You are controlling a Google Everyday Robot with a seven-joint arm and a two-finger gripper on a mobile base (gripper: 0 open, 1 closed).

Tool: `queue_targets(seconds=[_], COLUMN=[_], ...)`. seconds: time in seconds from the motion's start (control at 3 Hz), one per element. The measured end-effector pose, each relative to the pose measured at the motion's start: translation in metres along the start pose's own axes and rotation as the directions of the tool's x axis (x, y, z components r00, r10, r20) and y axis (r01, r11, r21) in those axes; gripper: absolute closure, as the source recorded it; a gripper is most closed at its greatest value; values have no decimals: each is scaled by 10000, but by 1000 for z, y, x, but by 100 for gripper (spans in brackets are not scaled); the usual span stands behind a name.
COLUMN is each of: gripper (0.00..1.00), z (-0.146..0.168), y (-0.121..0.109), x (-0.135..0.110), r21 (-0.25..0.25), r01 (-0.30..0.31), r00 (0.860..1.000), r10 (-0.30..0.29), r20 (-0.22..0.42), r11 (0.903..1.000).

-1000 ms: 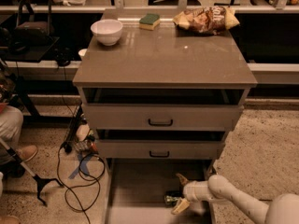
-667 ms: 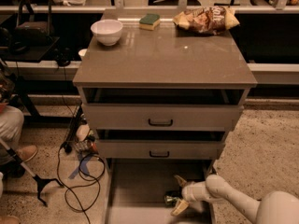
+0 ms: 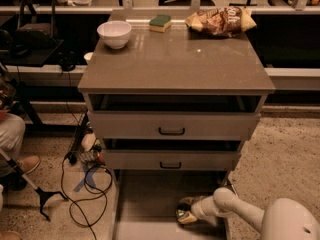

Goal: Pick green can from bottom drawer and place on counter

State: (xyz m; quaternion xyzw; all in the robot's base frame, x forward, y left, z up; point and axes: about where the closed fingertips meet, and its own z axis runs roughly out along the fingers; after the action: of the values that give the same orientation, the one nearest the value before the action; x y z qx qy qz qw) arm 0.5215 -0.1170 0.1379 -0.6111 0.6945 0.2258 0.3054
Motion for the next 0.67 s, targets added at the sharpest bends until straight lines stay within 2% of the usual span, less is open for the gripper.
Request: queue_targets(seconds=[0.33,0.67], gripper=[64,95], z=[9,5], y=[2,1], x=[11,10], r21=[-8,67], r01=[48,62], r00=[9991,9990], r10=[-48,-59], r20=[-417,-448], r11=[10000,10000])
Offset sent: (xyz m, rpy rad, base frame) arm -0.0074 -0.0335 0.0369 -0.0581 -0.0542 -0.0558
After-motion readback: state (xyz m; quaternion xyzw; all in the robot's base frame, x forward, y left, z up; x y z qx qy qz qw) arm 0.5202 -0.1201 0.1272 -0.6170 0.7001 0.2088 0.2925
